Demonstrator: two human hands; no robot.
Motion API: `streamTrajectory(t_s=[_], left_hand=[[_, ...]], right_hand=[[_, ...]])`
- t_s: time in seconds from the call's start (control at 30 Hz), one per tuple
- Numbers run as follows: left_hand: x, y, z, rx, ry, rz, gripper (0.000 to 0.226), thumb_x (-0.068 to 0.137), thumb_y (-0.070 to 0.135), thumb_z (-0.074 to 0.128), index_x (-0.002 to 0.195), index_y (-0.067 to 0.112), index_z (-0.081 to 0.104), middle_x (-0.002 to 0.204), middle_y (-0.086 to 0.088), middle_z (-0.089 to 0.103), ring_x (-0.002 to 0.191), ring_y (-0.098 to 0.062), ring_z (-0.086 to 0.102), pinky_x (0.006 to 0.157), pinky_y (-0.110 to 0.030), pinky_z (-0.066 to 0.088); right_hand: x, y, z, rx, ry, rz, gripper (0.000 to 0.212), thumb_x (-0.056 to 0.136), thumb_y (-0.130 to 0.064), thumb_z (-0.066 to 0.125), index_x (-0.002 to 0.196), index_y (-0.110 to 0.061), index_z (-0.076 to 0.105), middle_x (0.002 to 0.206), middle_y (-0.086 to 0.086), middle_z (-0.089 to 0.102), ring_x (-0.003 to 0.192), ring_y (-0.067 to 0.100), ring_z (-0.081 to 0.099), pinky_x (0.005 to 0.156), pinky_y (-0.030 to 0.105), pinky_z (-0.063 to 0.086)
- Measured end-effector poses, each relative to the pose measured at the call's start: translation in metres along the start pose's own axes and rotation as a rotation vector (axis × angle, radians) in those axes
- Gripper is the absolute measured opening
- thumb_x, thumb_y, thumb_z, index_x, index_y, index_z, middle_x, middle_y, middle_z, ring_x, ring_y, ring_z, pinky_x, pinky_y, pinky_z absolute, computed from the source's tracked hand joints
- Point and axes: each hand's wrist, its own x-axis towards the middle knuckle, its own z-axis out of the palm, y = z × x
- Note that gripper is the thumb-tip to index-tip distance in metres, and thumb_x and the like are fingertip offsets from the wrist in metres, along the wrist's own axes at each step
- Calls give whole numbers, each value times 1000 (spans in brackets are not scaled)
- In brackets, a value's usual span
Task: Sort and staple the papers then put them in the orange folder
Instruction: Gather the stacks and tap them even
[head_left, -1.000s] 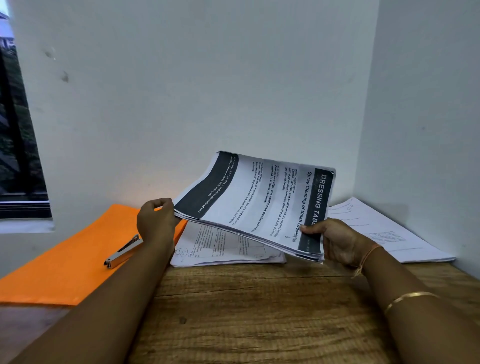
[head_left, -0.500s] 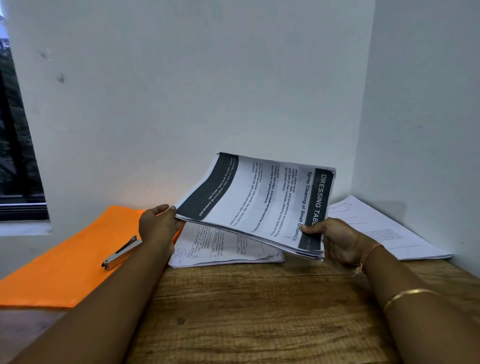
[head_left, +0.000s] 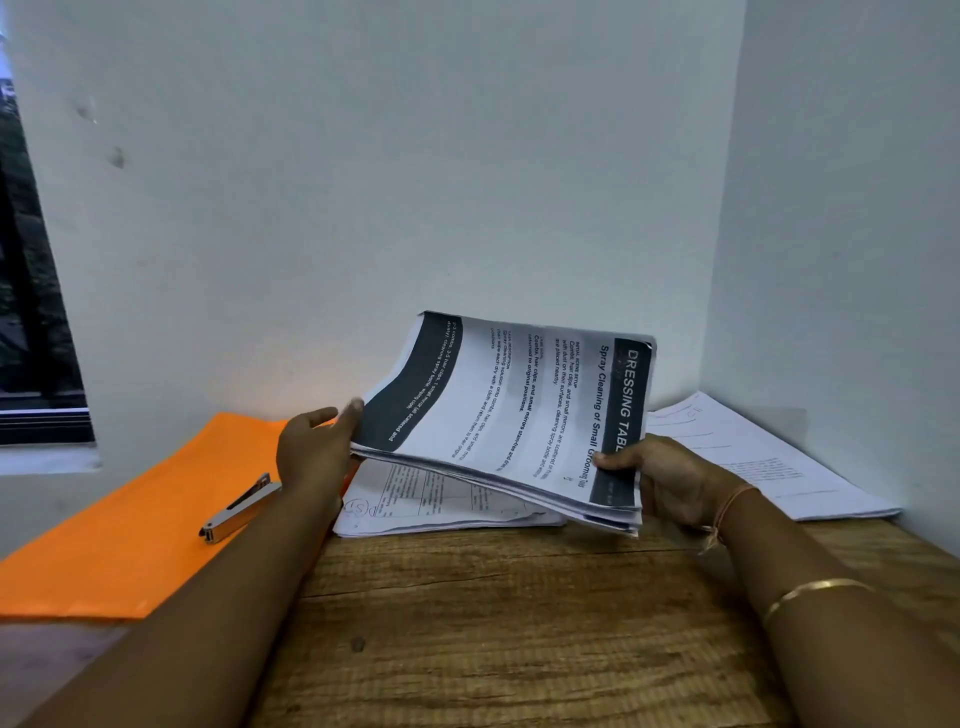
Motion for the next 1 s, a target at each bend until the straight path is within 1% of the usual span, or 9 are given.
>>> streamTrajectory(t_s=[0.2,0.33,0.43,0.53,0.63,0.7,0.8,0.9,1.0], left_hand=[[-3,3,4,185,-76,178,32,90,7,59,122,3,59,112,-9,62,91,-25,60,88,-45,53],[-4,4,5,193,-127,230,32,91,4,56,123,2,51,122,-13,57,95,-25,57,75,-36,52],[-9,0,11,299,-208,348,26,93,5,54,117,3,46,115,-11,56,102,-26,54,79,-35,48],[-15,1,17,420,-248,436,18,94,6,51,108,8,40,103,-6,52,92,-20,49,62,-26,38],[-17,-2,17,572,-268,422,25,93,5,53,105,10,32,92,-7,48,83,-22,47,56,-29,36],[-18,-10,16,698,-327,368,30,91,4,54,103,9,26,85,-10,49,77,-24,47,49,-27,32],[-20,-15,16,790,-368,304,38,91,4,54,117,1,26,103,-25,56,78,-30,50,49,-29,29],[-18,-16,17,786,-366,292,42,92,4,52,122,1,24,105,-24,56,76,-26,50,49,-28,30],[-17,-14,17,730,-361,280,33,91,1,51,111,6,26,78,-8,48,61,-16,43,46,-25,28]], right_hand=[[3,-9,5,-266,136,-226,15,92,2,50,100,-6,60,100,16,67,92,30,64,81,37,51],[6,-14,8,-548,291,-503,17,93,-3,49,83,-7,62,90,12,67,81,29,59,66,28,42],[4,-11,12,-781,362,-749,22,88,-7,41,94,-6,63,89,6,67,78,22,59,63,32,44],[0,-10,15,-791,408,-874,26,86,-10,37,97,-10,61,85,2,65,74,18,58,60,34,44],[6,-5,12,-692,415,-752,22,94,-2,41,87,-15,57,80,3,62,72,20,56,61,32,41],[13,1,7,-705,374,-577,18,94,-5,42,95,-3,60,91,12,65,86,28,59,71,34,44],[16,7,3,-729,321,-433,25,97,-13,42,102,3,60,101,15,66,98,32,60,86,41,47],[15,7,4,-690,328,-422,24,97,-11,41,98,3,60,100,15,66,93,30,60,81,38,47],[17,4,0,-628,384,-442,21,95,-9,44,92,5,60,95,21,66,80,28,58,70,34,44]])
